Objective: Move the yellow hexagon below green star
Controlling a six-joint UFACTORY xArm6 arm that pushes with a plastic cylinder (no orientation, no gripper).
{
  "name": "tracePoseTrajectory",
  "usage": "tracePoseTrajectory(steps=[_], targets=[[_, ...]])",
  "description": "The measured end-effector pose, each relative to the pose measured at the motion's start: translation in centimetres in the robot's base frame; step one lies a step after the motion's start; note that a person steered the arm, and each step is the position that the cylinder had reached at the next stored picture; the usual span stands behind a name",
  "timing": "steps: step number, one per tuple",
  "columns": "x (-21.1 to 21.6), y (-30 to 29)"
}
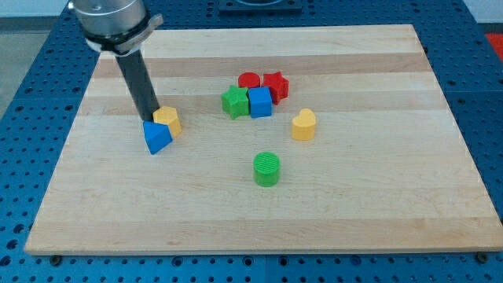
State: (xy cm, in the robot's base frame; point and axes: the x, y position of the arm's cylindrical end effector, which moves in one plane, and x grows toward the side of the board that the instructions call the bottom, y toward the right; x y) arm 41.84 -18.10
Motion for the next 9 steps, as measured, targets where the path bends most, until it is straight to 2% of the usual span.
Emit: tracePoseTrajectory(steps=[2,6,9], targets=[[2.2,1.1],[2.5,10.6],[3.8,12.4]])
